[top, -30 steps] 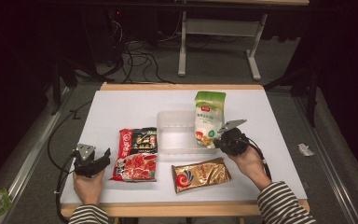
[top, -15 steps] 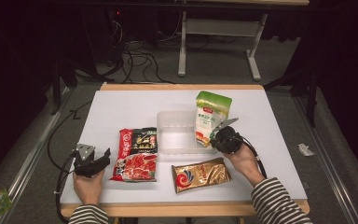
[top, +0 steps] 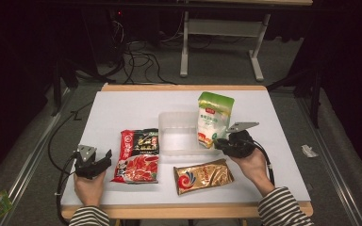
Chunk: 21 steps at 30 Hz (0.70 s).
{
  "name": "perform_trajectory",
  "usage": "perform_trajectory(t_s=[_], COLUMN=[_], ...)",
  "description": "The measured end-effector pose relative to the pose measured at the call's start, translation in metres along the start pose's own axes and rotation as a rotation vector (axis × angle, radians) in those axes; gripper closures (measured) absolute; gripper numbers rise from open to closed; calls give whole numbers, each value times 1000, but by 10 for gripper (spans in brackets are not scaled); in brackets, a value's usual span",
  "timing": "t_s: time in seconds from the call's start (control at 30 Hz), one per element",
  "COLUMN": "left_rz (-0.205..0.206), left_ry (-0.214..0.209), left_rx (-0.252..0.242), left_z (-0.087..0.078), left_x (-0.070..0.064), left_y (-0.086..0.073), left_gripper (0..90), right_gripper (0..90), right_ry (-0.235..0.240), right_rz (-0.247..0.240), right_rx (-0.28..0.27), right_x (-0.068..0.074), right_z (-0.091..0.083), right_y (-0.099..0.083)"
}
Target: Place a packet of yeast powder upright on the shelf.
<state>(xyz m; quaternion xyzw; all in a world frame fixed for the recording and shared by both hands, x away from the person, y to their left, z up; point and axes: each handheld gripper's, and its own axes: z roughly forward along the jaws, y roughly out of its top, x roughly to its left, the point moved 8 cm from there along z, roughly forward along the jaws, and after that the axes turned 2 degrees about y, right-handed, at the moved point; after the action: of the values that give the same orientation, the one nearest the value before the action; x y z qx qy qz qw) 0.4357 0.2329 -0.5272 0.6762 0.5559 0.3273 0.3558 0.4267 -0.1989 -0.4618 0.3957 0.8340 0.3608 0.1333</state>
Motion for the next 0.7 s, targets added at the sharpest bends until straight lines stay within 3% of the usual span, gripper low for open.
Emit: perform_trajectory(t_s=[0.37,0.7], left_rz=[7,5], left_ry=[-1,1], left_rx=[8,5], left_z=[1,1], left_x=[0,0], left_y=[0,0], left_gripper=[368,368], right_gripper=[608,562], right_ry=[-35,-61], right_rz=[57,106], right_rx=[-94,-141], right_x=[-4,-7], right_z=[-23,-32], right_y=[-15,-34])
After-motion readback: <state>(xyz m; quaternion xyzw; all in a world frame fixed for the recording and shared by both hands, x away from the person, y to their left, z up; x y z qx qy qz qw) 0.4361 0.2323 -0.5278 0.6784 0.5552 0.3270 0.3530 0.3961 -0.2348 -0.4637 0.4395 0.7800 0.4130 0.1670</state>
